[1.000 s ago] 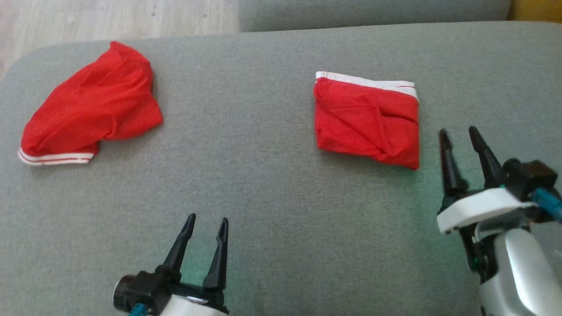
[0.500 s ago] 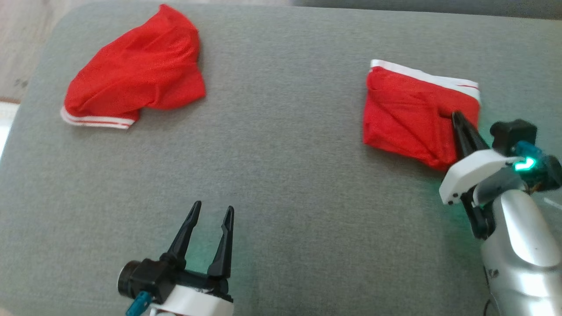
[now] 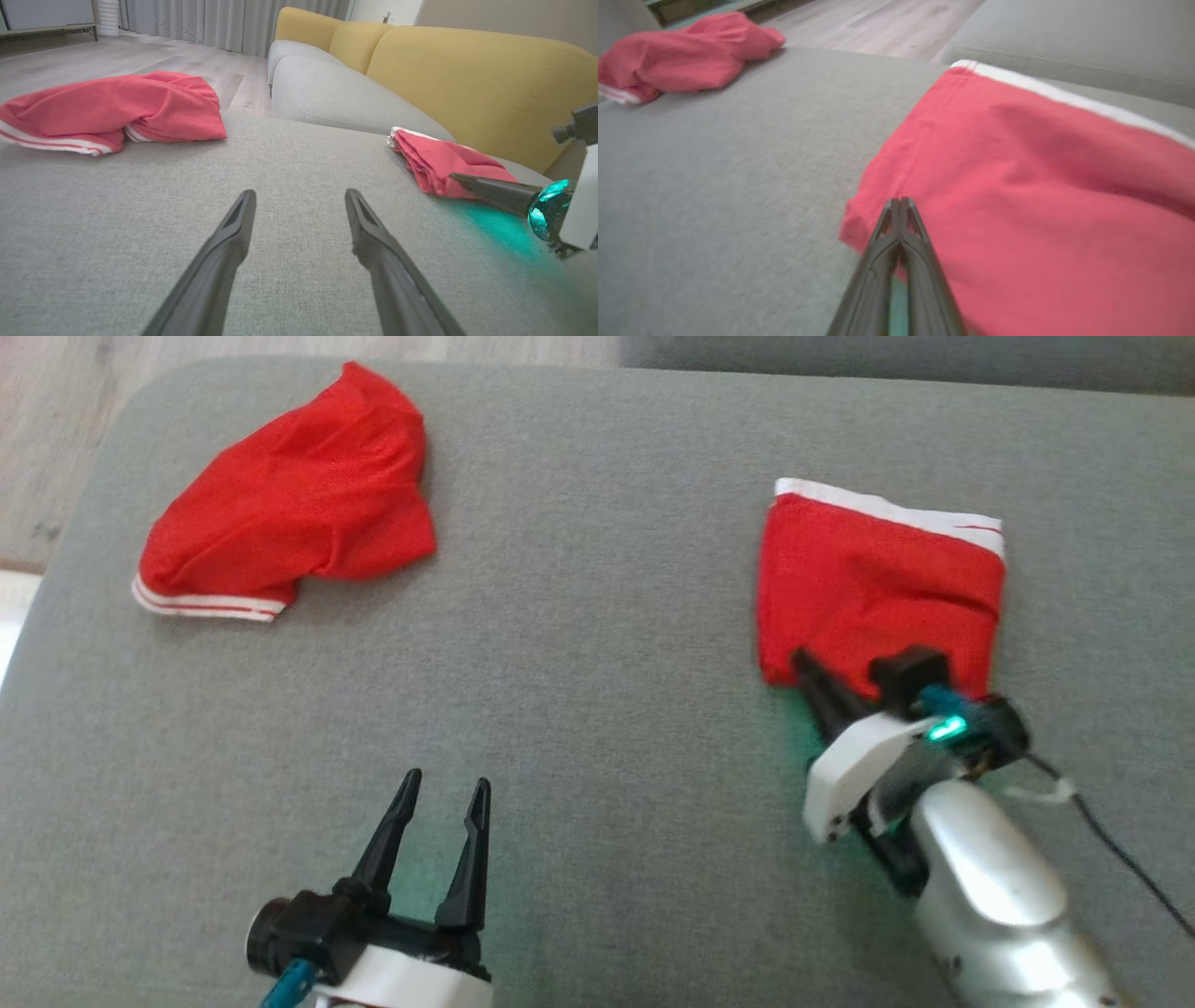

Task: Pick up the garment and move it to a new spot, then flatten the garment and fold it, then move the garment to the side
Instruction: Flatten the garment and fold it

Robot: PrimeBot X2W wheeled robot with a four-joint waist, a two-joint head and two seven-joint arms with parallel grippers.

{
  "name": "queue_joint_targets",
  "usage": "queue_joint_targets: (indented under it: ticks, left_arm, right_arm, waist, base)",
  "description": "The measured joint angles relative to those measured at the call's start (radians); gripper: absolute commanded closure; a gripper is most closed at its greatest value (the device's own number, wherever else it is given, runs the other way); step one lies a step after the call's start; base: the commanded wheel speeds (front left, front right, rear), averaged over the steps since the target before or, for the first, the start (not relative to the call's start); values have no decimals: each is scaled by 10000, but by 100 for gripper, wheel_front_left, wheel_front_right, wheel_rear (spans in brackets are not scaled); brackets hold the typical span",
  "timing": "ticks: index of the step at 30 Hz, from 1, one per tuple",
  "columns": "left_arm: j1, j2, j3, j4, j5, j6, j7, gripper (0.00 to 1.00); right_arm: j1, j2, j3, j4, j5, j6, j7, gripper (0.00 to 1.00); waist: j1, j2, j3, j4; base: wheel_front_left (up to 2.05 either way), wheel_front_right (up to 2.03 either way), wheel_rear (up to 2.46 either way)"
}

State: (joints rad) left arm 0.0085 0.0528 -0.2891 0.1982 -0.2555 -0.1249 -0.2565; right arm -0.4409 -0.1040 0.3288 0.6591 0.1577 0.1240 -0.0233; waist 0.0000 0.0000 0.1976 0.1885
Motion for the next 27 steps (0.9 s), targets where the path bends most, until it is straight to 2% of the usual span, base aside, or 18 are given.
queue_joint_targets:
  ticks: [4,8,9,10,11,12,13,14,22,27]
  left_arm:
    - [85,-6,130,8,2,0,0,0]
    - [275,-4,251,25,52,0,0,0]
    - [408,-4,324,40,144,0,0,0]
    - [408,-4,324,40,144,0,0,0]
    - [453,-2,341,63,198,0,0,0]
    - [490,-2,368,71,209,0,0,0]
    - [532,2,424,75,209,-2,0,0]
    - [592,13,510,82,224,-2,0,0]
    - [981,58,890,115,399,-2,0,0]
    - [1204,59,1011,123,458,-2,0,0]
  right_arm:
    - [260,0,959,-184,497,0,113,100]
    - [554,-31,1007,-577,731,0,-169,100]
    - [844,-92,681,-976,688,0,-537,100]
    - [844,-92,681,-976,688,0,-537,94]
    - [1034,-153,414,-1185,614,0,-754,73]
    - [1259,-245,96,-1430,474,0,-970,22]
    - [1526,-368,-184,-1678,293,0,-1191,22]
    - [1830,-449,-514,-1919,117,0,-1369,0]
    - [4463,-380,-2951,-3647,-813,0,-2174,0]
    - [5554,-31,-3365,-4134,-947,0,-2247,0]
  waist:
    - [0,0,-178,-316]
    - [0,0,-392,-601]
    - [0,0,-589,-793]
    - [0,0,-589,-793]
    - [0,0,-703,-874]
    - [0,0,-826,-953]
    - [-1,0,-947,-1026]
    - [-1,0,-1072,-1098]
    - [-2,0,-1899,-1508]
    - [-1,0,-2095,-1703]
  base:
    - [0,0,0]
    - [0,0,0]
    - [0,0,0]
    - [0,0,0]
    - [0,0,0]
    - [0,0,0]
    - [0,0,0]
    - [0,0,0]
    - [0,0,0]
    - [0,0,0]
